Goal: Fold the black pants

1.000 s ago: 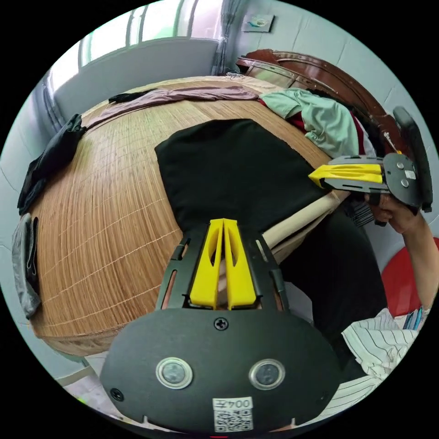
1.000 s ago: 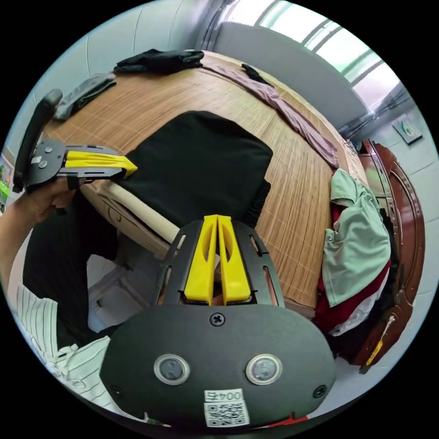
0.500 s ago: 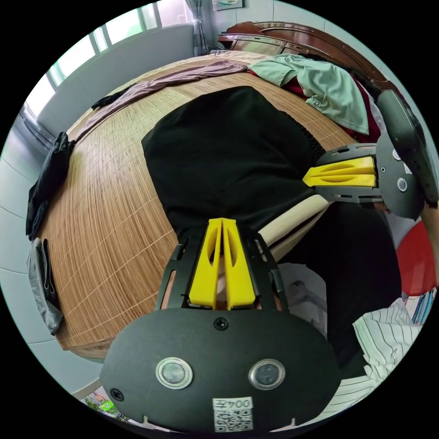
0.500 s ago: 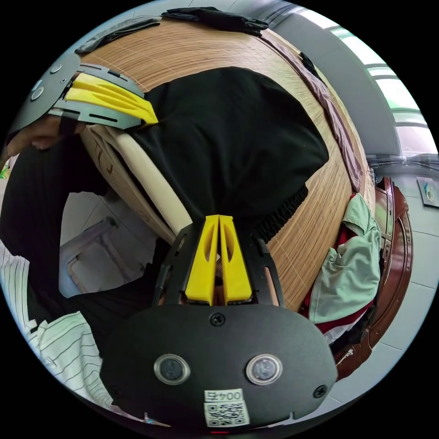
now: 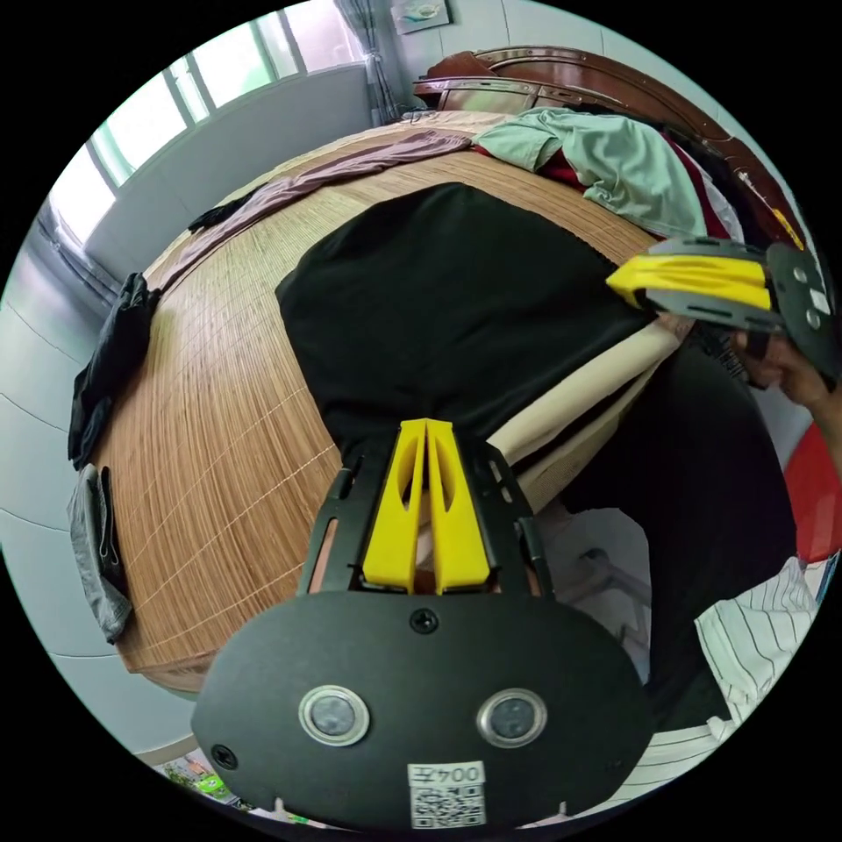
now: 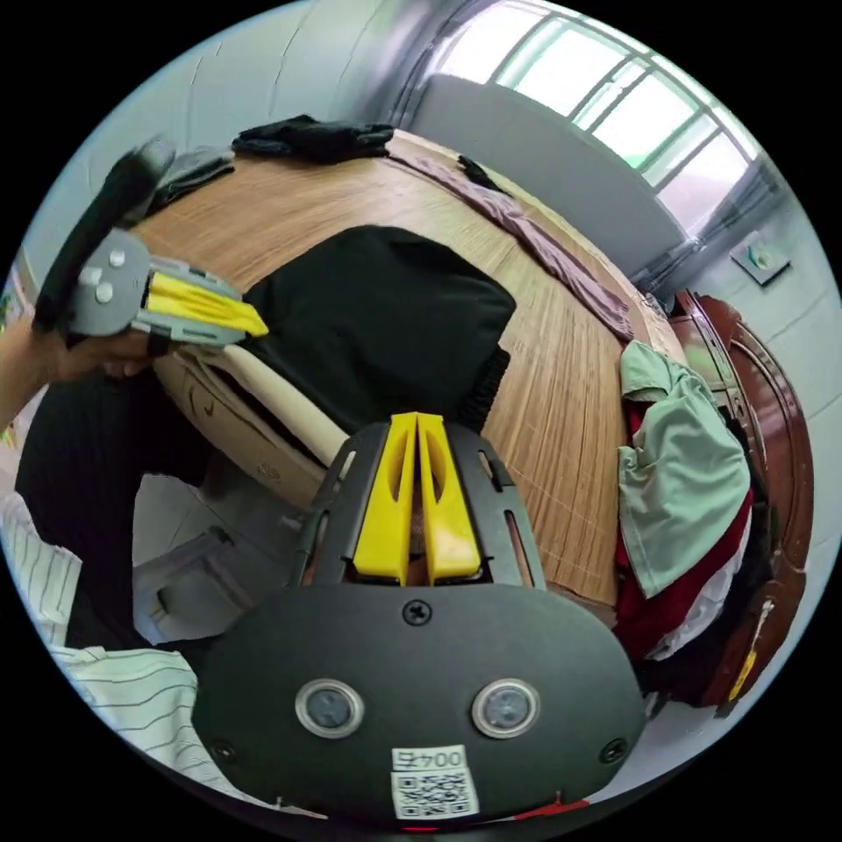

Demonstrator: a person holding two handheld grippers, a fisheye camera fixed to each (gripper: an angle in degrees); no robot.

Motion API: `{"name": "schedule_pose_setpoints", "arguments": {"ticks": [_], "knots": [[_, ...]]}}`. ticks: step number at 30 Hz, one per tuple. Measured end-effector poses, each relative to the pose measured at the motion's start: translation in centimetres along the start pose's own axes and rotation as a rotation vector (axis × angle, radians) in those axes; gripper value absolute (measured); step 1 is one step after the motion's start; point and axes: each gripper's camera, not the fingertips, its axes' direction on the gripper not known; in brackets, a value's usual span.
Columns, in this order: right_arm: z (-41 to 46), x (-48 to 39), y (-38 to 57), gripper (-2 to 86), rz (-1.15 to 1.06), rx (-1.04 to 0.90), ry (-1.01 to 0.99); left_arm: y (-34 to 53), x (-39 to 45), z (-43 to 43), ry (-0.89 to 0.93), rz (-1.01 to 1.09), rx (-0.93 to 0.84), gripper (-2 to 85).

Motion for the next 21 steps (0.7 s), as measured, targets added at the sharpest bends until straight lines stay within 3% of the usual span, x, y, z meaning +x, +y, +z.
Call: {"name": "schedule_pose_setpoints", "arguments": {"ticks": [5, 8, 15, 21], "knots": [[-0.1, 4.7, -7.2, 4.4, 0.124, 0.047, -0.322, 0.2, 1.1, 0.0, -0.055, 0.002, 0.0, 0.0], [1.6, 4.0, -13.6, 6.4, 0.083, 0.027, -0.366, 0.4, 1.4, 0.0, -0.066, -0.006, 0.006, 0.0], [7.2, -2.8, -29.4, 7.8, -0.171, -0.229, -0.252, 1.5, 0.9, 0.0, -0.035, -0.04, 0.046, 0.1], [14.2, -8.2, -35.0, 10.5, -0.342, -0.554, -0.154, 2.4, 1.2, 0.0, -0.056, -0.027, 0.079, 0.1]]}}
